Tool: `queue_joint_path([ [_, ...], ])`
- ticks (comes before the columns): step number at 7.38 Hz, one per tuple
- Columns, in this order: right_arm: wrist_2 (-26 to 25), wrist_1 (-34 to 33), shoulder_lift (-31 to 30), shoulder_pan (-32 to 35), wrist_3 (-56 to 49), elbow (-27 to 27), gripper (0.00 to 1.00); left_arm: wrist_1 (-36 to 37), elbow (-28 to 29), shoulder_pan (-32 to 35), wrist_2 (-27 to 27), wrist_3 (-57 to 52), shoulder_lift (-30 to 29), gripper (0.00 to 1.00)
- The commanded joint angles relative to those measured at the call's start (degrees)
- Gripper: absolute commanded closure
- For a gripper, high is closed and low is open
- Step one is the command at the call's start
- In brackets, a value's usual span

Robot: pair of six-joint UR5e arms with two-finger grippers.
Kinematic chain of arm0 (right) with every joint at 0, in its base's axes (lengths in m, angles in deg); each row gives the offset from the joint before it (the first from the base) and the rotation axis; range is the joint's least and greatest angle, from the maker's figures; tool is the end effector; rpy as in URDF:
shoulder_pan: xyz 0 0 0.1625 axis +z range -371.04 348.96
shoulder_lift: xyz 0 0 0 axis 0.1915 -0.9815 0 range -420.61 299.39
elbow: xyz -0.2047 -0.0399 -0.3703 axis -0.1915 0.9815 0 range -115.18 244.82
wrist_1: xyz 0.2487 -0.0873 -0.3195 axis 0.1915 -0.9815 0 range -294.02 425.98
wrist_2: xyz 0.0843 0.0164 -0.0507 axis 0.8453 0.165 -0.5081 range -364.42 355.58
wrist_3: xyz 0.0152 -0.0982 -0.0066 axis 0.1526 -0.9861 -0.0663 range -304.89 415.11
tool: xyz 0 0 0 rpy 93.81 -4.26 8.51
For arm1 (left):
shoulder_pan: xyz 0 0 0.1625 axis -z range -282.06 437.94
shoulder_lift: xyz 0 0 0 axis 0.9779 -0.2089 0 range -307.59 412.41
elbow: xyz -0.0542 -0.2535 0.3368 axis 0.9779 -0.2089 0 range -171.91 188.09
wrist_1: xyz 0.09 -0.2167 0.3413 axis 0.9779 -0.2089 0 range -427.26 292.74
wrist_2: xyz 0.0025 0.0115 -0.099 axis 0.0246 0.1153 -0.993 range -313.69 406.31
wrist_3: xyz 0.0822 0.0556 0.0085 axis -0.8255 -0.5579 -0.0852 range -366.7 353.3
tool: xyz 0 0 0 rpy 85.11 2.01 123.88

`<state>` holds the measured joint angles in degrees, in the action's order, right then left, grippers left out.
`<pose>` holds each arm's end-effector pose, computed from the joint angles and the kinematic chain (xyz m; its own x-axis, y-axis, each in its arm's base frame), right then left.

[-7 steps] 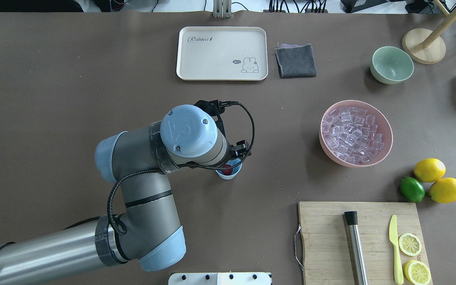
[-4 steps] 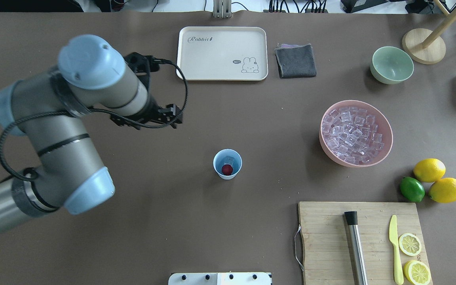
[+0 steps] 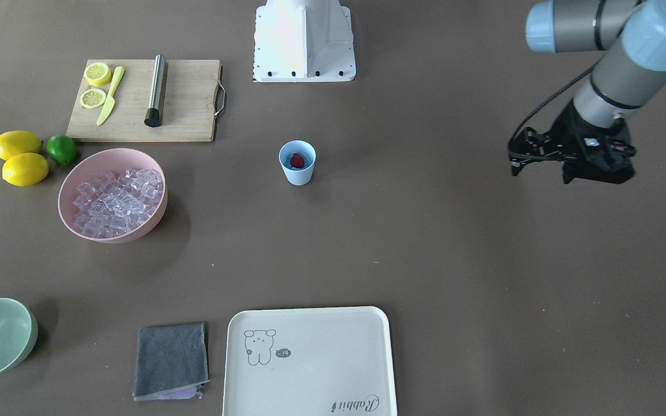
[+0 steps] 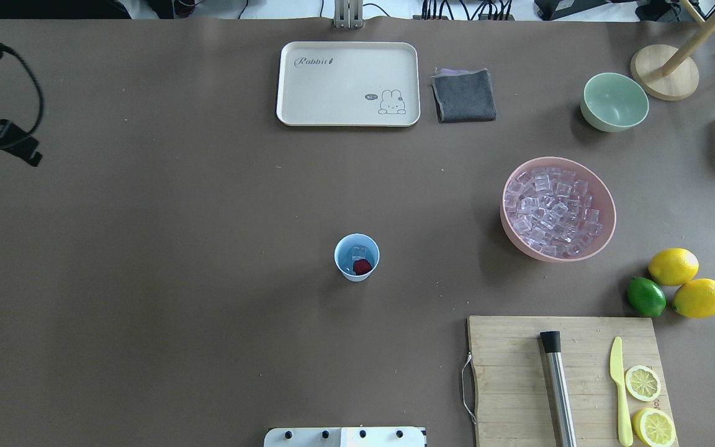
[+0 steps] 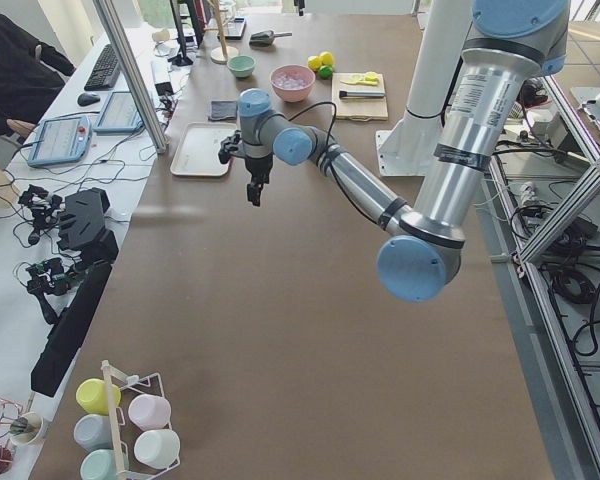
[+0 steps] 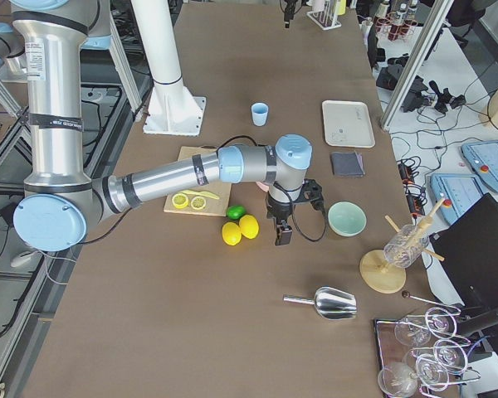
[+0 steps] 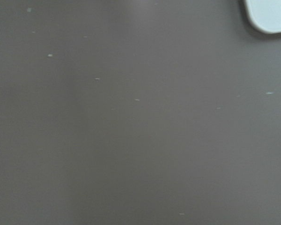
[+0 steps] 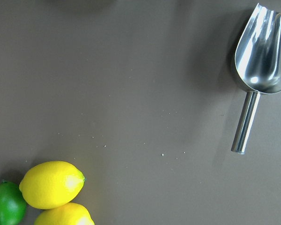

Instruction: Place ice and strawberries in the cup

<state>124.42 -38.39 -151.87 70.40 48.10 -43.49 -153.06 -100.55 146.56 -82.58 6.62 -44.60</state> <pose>0.0003 -0.4742 0.5452 0.7420 -0.2647 0.6160 0.2412 0.9626 0.1231 0.1261 -0.5161 0.4503 0.7021 0.2843 -0.6529 -0.1824 0.9581 0.2210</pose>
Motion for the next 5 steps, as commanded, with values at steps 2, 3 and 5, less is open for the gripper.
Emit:
queue_joint_path([
  [2, -0.07, 0.12, -0.06, 2.57, -6.05, 3.97, 0.0, -0.52, 2.91, 13.53, -4.42, -16.48, 10.41, 0.03],
  [3, -0.16, 0.12, -0.06, 2.67, -6.08, 4.33, 0.0, -0.52, 3.17, 16.43, -5.13, -16.57, 11.83, 0.03],
  [5, -1.82, 0.12, -0.24, 2.67, -5.64, 4.34, 0.0, -0.61, 4.22, 19.61, -5.14, -16.48, 12.37, 0.03],
])
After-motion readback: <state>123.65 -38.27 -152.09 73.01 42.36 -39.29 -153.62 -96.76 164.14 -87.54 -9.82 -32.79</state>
